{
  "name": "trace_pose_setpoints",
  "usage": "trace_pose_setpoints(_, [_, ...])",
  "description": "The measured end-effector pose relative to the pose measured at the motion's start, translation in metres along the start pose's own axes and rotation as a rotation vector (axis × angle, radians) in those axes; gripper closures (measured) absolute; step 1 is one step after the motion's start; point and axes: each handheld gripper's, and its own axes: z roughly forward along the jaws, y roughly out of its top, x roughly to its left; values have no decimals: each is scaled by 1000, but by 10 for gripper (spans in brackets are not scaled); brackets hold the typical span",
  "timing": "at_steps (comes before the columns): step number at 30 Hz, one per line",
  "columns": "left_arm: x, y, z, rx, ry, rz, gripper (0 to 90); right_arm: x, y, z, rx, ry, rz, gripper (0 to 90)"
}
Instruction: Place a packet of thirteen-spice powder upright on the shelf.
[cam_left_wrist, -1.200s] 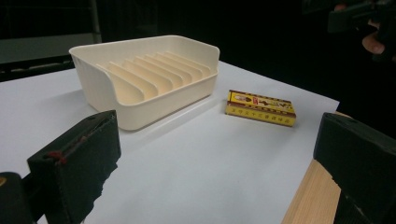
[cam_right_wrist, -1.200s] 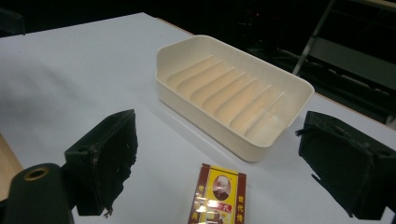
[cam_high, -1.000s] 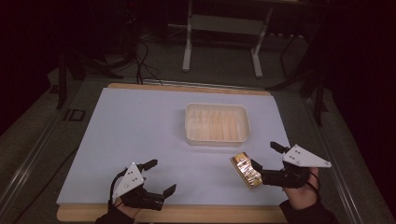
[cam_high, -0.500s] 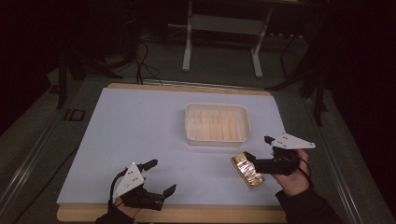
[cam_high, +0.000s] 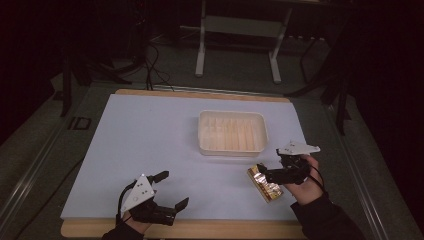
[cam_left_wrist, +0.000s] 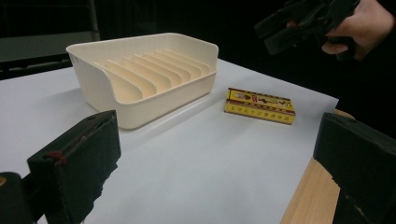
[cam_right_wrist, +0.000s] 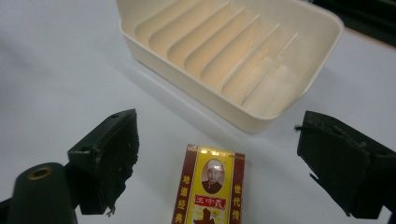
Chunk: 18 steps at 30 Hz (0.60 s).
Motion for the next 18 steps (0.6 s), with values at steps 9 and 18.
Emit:
trace_pose_setpoints(9, [1,0,0,2,2,-4,15,-2,-9,22,94,4,31,137])
trace_pose_setpoints(18, [1,0,0,2,2,-2,15,-2,-17,40,198,-11,48,136])
